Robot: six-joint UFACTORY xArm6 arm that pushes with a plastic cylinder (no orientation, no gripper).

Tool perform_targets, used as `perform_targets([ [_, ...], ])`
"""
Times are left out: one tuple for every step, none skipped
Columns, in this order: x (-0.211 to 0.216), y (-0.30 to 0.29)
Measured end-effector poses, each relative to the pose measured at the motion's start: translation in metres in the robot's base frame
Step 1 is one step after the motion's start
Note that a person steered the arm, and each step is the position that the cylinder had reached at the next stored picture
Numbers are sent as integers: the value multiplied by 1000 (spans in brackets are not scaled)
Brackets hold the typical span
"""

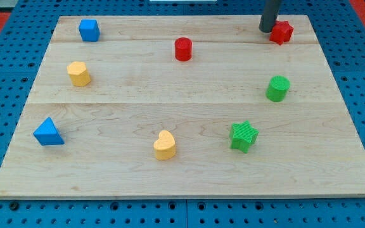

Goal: Move your arm diagonally left of the red star

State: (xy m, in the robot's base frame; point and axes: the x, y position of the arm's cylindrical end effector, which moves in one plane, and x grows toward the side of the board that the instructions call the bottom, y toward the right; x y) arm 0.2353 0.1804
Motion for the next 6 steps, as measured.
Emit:
perform_targets([
  [0,-28],
  [-8,-151],
  [-10,-261],
  [-10,-265],
  [-31,-184],
  [-41,-109],
])
